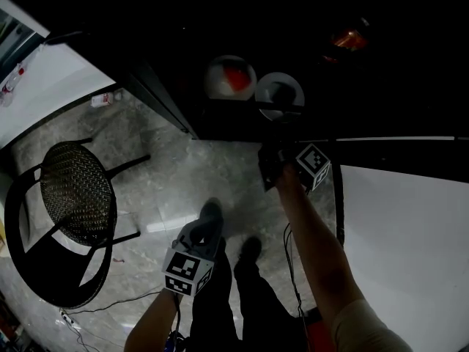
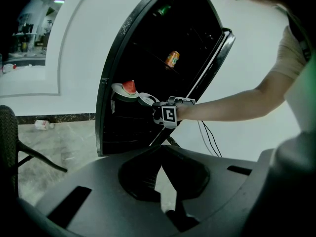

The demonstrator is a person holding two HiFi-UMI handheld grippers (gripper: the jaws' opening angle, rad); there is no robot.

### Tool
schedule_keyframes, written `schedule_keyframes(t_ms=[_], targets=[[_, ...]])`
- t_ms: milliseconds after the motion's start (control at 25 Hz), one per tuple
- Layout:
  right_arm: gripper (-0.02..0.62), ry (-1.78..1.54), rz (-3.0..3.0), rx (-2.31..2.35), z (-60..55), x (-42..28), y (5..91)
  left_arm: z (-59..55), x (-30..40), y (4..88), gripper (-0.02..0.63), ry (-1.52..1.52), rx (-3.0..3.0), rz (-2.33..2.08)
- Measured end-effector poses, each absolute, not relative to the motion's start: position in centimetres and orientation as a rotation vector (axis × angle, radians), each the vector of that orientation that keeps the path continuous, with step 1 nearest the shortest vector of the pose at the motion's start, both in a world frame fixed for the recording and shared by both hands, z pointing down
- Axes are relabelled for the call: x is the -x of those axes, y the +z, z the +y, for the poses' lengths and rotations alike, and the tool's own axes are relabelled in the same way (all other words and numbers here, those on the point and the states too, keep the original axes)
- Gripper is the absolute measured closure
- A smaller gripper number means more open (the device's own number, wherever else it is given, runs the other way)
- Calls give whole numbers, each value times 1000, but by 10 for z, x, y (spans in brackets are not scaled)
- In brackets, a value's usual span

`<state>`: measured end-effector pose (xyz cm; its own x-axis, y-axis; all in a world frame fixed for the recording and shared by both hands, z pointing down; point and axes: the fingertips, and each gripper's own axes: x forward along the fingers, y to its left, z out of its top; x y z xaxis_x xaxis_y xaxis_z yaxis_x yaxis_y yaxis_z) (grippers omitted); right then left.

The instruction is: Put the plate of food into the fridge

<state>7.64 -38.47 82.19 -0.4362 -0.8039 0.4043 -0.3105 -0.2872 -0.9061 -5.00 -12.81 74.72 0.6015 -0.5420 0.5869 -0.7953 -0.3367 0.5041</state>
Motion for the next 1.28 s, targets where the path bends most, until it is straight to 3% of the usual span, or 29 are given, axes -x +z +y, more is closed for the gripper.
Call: schedule_keyframes(t_ms=[1280], targets=[[566,-1802,1915,1354,-364,-43,786,-184,76,745,595,474,-2061,-1191]])
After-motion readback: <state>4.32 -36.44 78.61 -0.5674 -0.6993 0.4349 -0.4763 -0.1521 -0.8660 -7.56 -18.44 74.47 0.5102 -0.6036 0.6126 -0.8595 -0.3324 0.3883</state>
